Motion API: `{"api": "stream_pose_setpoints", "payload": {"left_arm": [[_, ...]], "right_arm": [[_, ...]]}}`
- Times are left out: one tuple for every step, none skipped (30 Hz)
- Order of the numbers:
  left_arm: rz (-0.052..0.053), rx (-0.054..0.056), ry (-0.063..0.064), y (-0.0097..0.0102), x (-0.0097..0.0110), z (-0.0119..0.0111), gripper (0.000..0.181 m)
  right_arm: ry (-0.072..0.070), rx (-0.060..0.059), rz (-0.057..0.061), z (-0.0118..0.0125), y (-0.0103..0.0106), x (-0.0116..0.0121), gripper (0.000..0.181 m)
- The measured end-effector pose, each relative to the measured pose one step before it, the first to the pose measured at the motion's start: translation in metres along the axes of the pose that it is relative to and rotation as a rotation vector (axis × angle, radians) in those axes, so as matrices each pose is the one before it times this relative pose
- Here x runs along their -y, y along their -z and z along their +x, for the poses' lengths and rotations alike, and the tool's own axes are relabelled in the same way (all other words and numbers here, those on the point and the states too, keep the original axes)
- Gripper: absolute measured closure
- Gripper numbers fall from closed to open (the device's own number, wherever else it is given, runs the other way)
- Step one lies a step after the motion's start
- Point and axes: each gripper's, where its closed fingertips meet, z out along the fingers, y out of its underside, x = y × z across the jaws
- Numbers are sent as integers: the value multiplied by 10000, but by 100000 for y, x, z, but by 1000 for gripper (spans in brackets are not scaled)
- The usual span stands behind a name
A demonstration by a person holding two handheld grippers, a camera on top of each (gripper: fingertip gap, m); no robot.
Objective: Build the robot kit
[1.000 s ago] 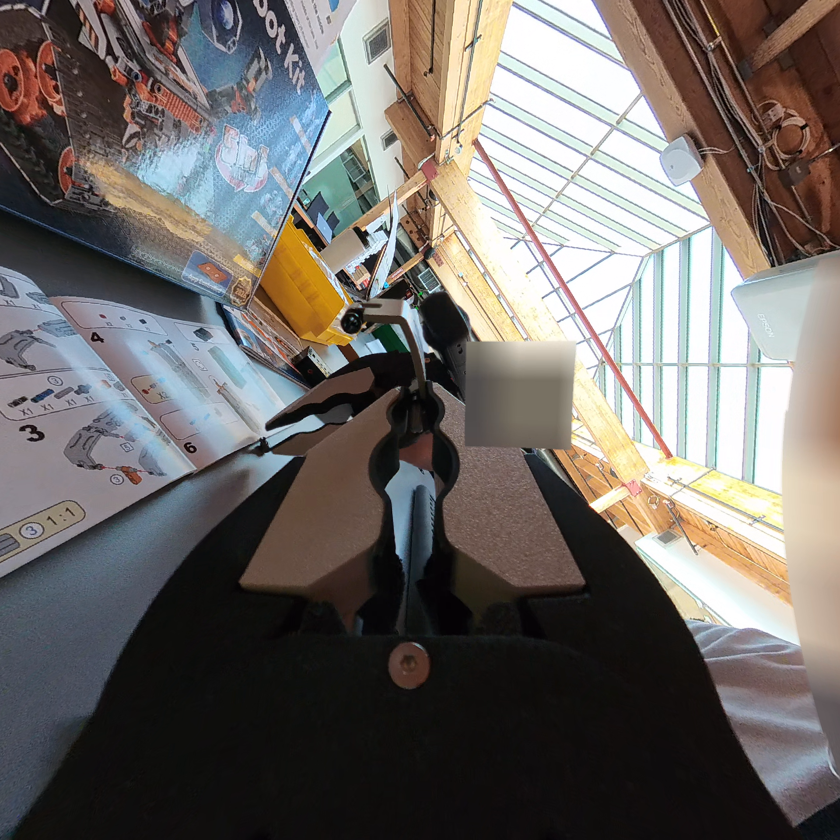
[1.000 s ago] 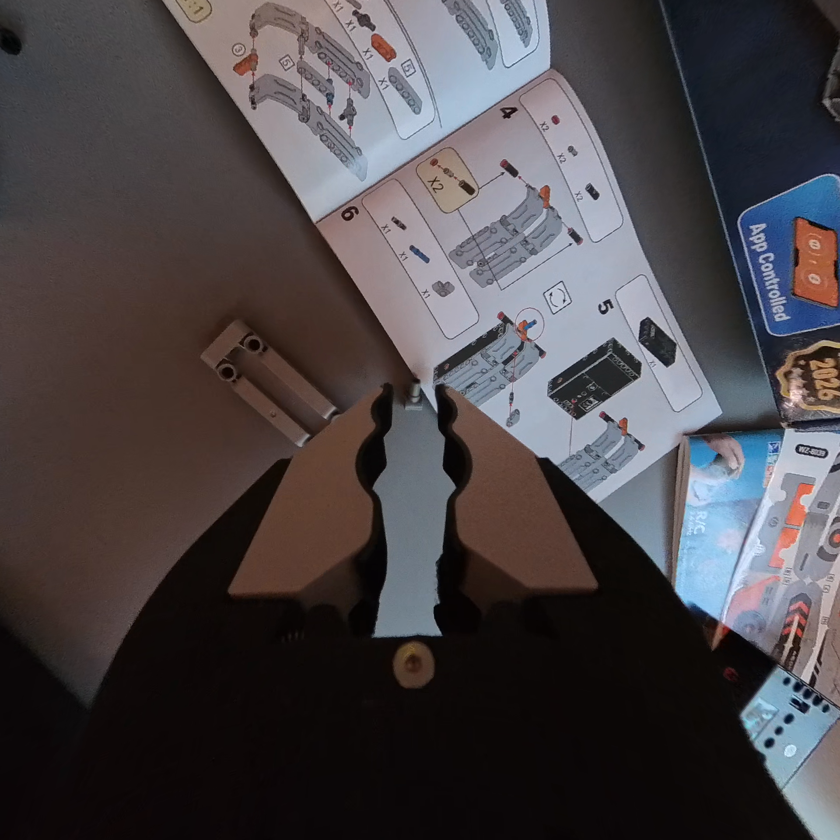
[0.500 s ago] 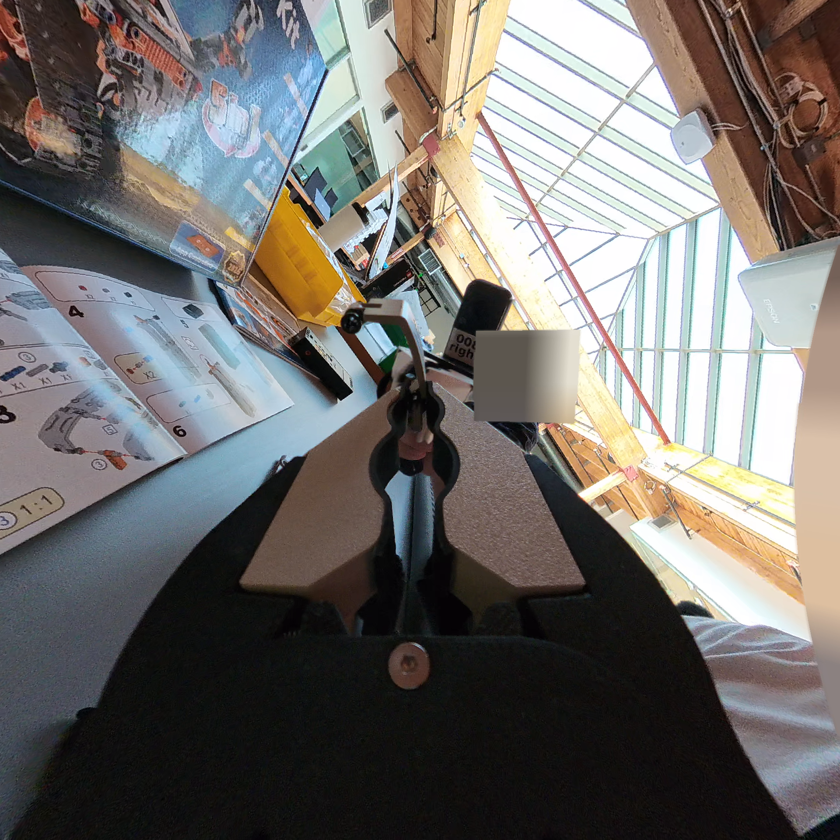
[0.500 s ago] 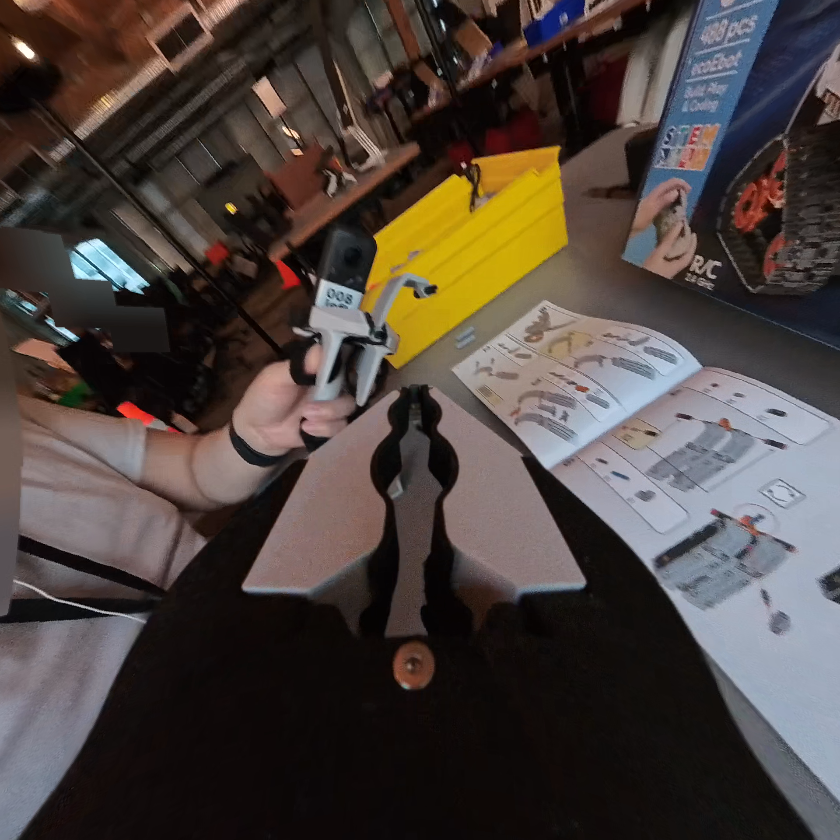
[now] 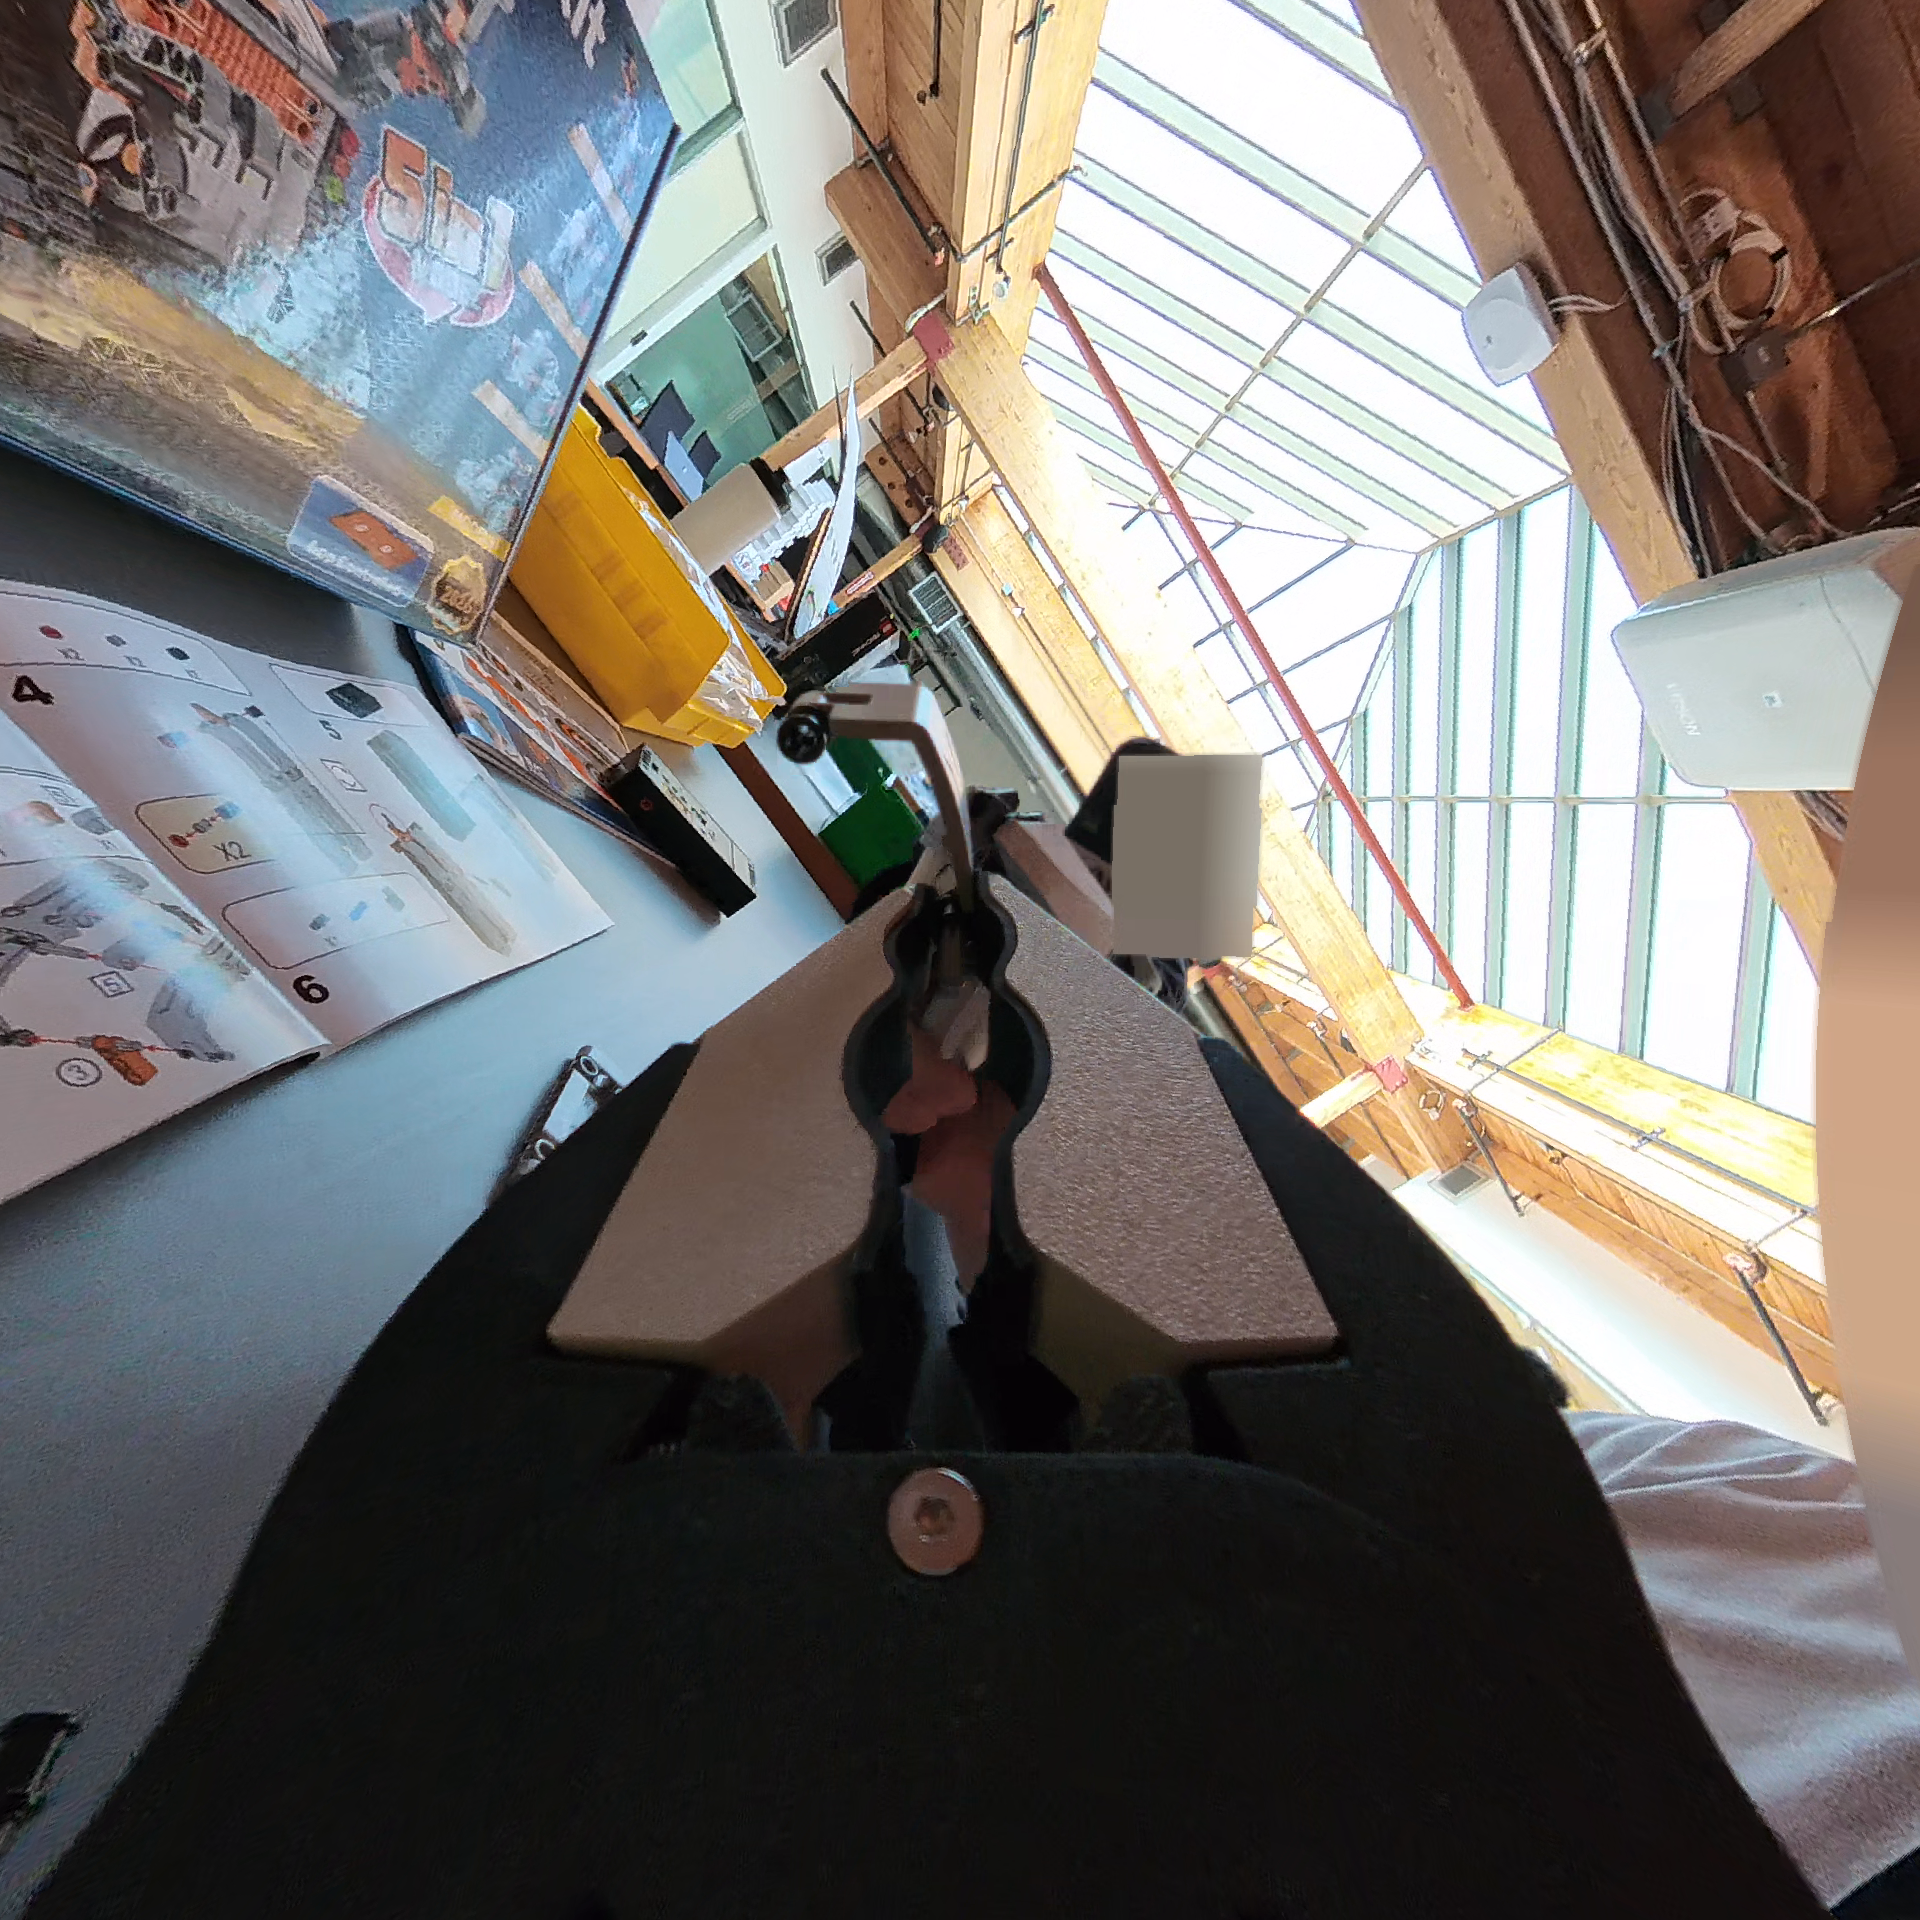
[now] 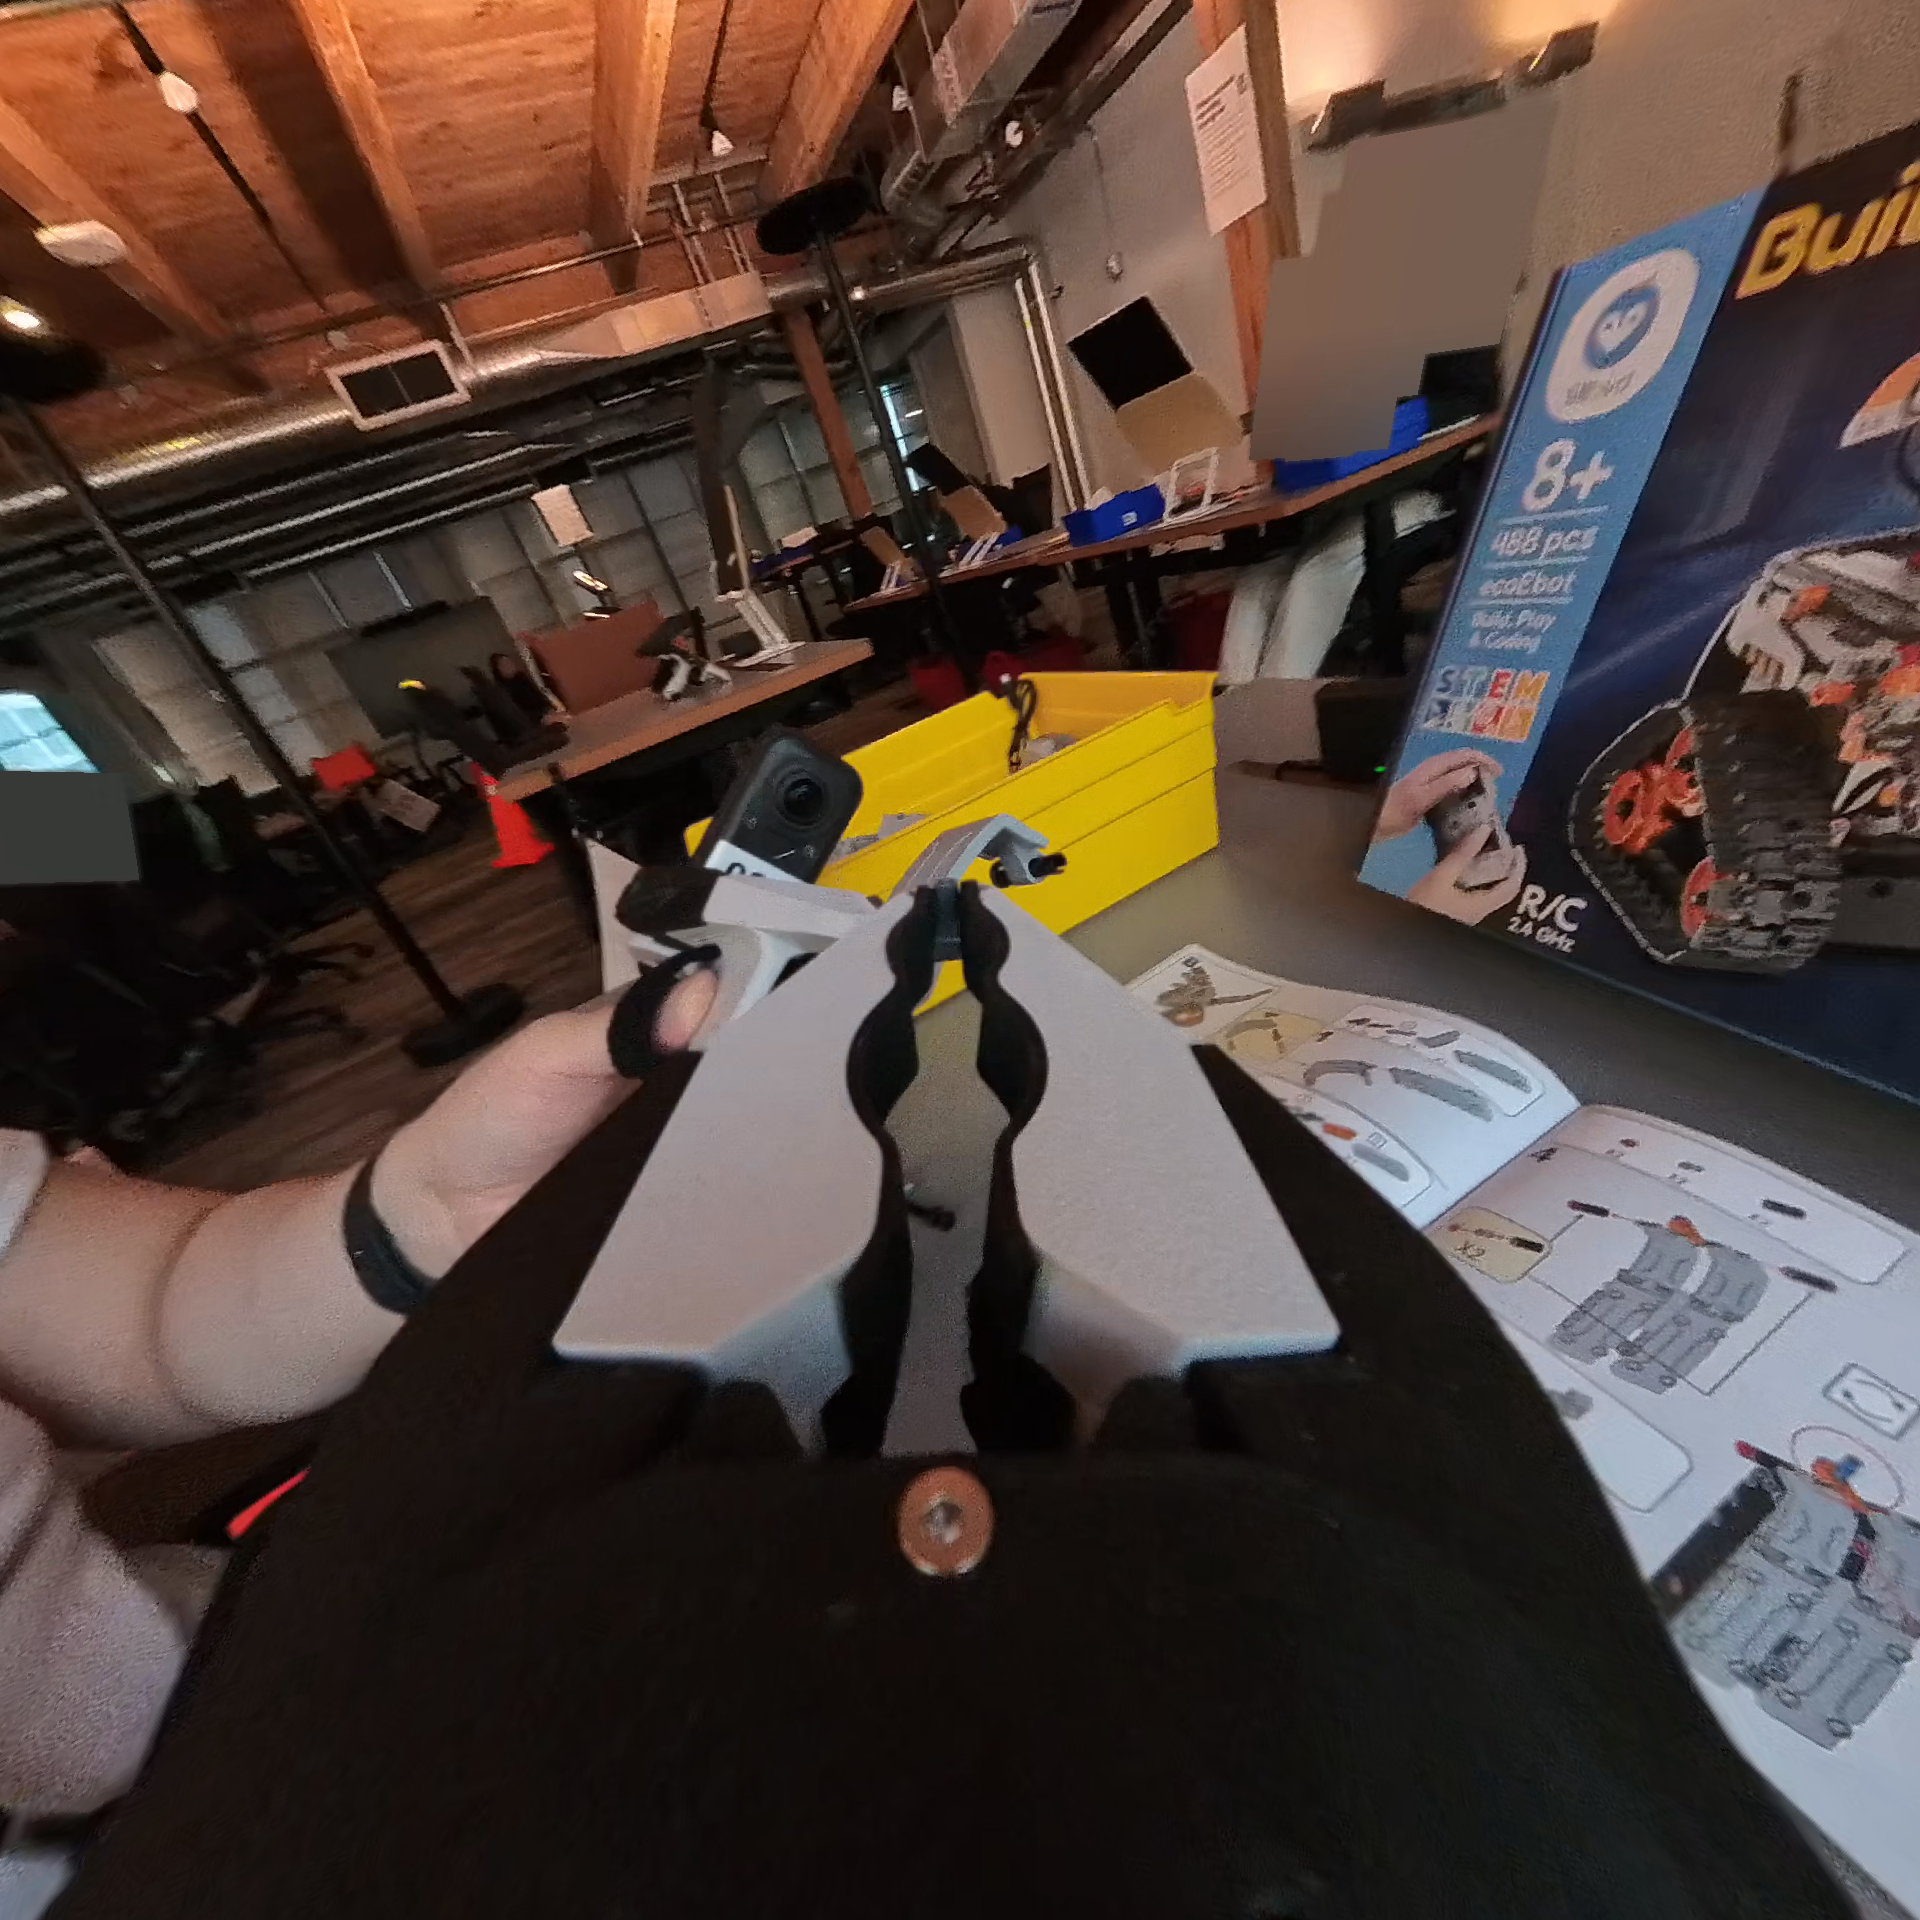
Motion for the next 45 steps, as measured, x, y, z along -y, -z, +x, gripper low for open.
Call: {"api": "stream_pose_setpoints", "payload": {"left_arm": [[148,-153,107,77,188,163,177],[160,-243,102,39,200,293,177],[136,-262,82,11,153,338,177],[118,-144,25,-16,82,184,177],[47,-31,-16,-22,-25,16,177],[40,-28,-40,-8,1,29,177],[101,-16,-39,56,131,32,177],[108,89,-51,109,185,-121,176],[66,72,-55,109,156,-107,176],[64,-8,-13,85,177,-29,176],[61,-22,30,72,145,-21,176],[36,15,41,48,72,-97,176],[41,19,52,42,48,-116,177],[62,-44,86,32,61,-16,176],[15,-57,108,-1,4,-4,176],[8,-2,71,-8,-14,-58,176],[39,6,47,18,24,-48,177],[78,-34,53,50,96,6,177],[41,-51,76,34,78,21,177],[17,-56,77,11,51,20,177],[34,-33,79,29,61,-2,177],[43,-17,69,34,47,-12,177],[46,-28,78,32,44,-12,177],[24,-55,109,7,12,18,177],[14,-65,110,0,-6,40,177],[56,-85,100,4,35,85,177],[45,-71,97,16,47,78,177],[59,-39,71,33,66,30,177],[28,-27,62,34,59,5,177],[21,-20,84,30,59,-33,177],[46,-14,88,46,72,-59,177],[21,-41,107,28,31,-25,177],[12,-72,125,11,9,11,177],[52,-41,131,35,66,-37,177],[57,-17,95,62,76,-67,177],[24,-30,73,31,50,-28,177],[15,-10,63,18,34,-49,177],[17,22,46,32,27,-94,177],[17,-2,41,10,14,-47,177],[16,-49,62,11,13,33,177],[17,-34,75,1,6,18,177],[22,0,68,17,17,-49,177],[31,-25,76,26,24,-33,177],[34,-75,135,16,31,13,177],[49,-120,192,27,52,46,176]], "right_arm": [[547,-341,253,-73,-208,66,179],[453,-321,264,-60,-196,105,179],[306,-236,213,-97,-208,98,179],[244,-135,169,-162,-227,58,179],[218,-199,102,-10,-200,-3,179],[213,-225,90,68,-130,15,179],[127,-77,97,-64,-76,108,179],[19,1,100,-105,-50,159,178],[-25,-23,64,-45,-41,62,178],[18,-117,22,94,-46,-38,179],[10,-88,45,60,-53,-32,178],[-51,30,47,-101,-83,-8,179],[-63,-12,30,-30,-96,-35,178],[13,-103,45,81,-55,-15,179],[91,-52,24,4,-61,-35,179],[85,20,-30,-97,-72,-58,179],[74,-15,-72,-53,-69,-141,178],[125,-83,-4,40,-21,-50,178],[93,-74,18,20,-19,-23,178],[67,-46,16,-16,-23,-13,178],[78,-24,12,-45,-44,-4,178],[95,-26,-10,-73,-60,-43,178],[139,-79,14,-22,-41,5,178],[210,-100,54,-18,-28,89,178],[230,-100,46,-53,-37,110,178],[181,-87,50,-61,-43,102,178],[75,-64,63,-52,-45,76,178],[-74,-35,53,-13,-65,-3,178],[-169,-18,71,39,-58,-13,178],[-140,-12,42,50,-71,-48,178],[-46,-2,-7,15,-89,-60,178],[22,-22,32,18,-76,20,178],[56,-20,39,-17,-53,35,178],[58,-20,-38,1,-77,-80,178],[5,-11,-25,-2,-62,-75,178],[-32,-16,28,9,-35,-26,178],[17,-20,-6,33,-36,-70,178],[93,-19,-38,44,-26,-97,178],[88,-2,14,-3,-16,-15,178],[-12,19,62,-39,-3,44,178],[-27,8,35,22,-13,2,178],[80,-7,9,10,-11,-62,178],[198,2,46,-34,-30,-9,178],[242,15,69,-66,-34,30,178],[256,26,106,-86,-44,60,178]]}}
